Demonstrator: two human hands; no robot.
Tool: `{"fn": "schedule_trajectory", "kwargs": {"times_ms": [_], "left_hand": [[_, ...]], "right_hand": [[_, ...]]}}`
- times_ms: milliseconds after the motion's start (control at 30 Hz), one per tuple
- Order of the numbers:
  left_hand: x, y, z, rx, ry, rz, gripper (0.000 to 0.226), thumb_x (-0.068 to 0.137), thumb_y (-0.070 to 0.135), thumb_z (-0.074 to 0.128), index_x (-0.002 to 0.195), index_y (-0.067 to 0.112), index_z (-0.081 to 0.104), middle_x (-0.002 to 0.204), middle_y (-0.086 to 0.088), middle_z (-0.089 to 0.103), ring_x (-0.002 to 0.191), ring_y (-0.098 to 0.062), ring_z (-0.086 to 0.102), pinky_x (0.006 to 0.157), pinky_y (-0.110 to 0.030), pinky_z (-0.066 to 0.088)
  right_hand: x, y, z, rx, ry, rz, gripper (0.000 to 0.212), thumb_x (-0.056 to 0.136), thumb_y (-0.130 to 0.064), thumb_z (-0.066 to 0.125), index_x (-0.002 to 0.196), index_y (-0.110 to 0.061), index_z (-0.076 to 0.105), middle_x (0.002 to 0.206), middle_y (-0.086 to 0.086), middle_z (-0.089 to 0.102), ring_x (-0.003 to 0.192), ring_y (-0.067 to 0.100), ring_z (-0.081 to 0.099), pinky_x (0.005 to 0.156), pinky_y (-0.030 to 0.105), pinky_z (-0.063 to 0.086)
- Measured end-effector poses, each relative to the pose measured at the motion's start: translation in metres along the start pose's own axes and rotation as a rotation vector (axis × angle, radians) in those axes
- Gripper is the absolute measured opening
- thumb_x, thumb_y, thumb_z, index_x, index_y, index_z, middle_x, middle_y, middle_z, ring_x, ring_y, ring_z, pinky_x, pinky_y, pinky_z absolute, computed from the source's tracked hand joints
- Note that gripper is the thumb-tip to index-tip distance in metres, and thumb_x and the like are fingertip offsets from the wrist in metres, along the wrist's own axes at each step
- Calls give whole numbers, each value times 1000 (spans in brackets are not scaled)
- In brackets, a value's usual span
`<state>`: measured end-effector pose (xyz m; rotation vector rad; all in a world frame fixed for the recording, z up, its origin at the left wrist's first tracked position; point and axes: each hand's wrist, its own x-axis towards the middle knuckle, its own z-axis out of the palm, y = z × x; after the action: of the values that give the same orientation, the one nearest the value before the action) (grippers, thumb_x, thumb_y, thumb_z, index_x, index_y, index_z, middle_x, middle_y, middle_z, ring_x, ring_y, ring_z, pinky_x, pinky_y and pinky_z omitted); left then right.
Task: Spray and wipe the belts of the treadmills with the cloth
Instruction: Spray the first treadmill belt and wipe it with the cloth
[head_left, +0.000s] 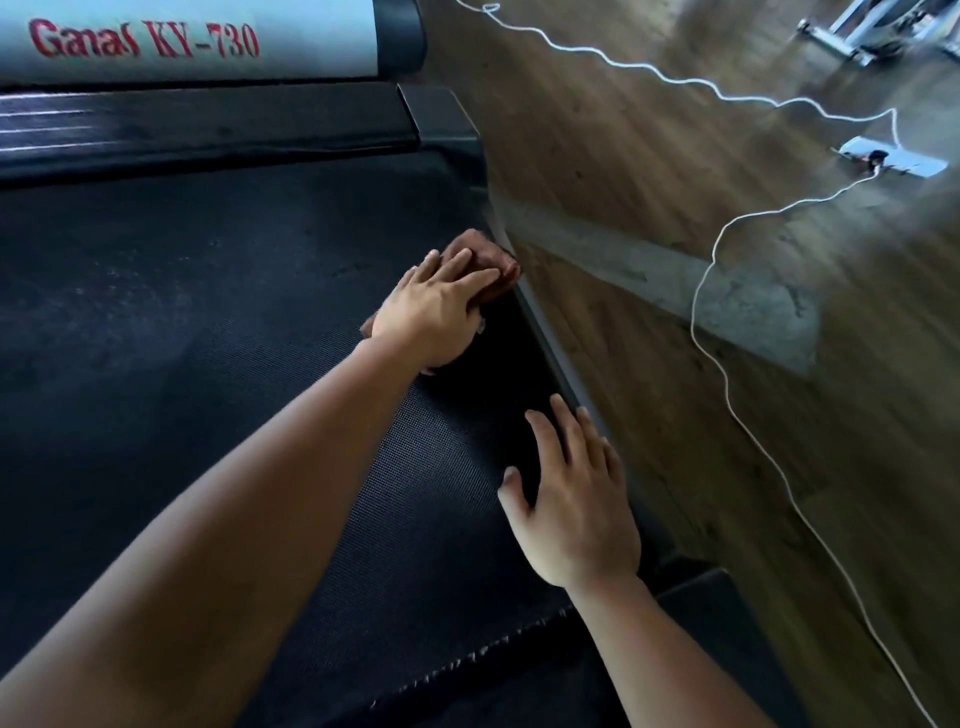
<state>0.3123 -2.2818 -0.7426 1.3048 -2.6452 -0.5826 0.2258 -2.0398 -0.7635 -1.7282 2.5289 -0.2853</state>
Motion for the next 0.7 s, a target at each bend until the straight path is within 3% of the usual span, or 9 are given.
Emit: {"fn": "schedule_trajectory", "kwargs": {"times_ms": [200, 400, 700], "left_hand": [[-68, 0, 4, -27, 10, 87, 59, 98, 41, 50, 153, 48, 29, 167, 6, 14, 155, -24, 6, 126, -40, 11], [-165, -9, 9, -22, 60, -48, 59, 99, 49, 51, 153, 50, 26, 167, 12, 9, 155, -18, 2, 124, -31, 3], [-231, -34, 1, 56, 148, -217, 55, 97, 37, 59, 150, 38, 42, 163, 1, 30, 148, -36, 28, 115, -51, 32]], "right_hand": [[-1, 1, -2, 1, -24, -17, 63, 92, -54, 33, 150, -27, 35, 163, 0, 22, 151, 23, 18, 119, 47, 26], [-1, 1, 1, 17, 2, -15, 65, 91, -54, 34, 149, -25, 37, 163, 1, 24, 151, 24, 19, 118, 48, 27], [-1, 2, 0, 81, 27, -13, 63, 90, -55, 34, 146, -26, 41, 161, 3, 28, 150, 24, 21, 118, 48, 26]]}}
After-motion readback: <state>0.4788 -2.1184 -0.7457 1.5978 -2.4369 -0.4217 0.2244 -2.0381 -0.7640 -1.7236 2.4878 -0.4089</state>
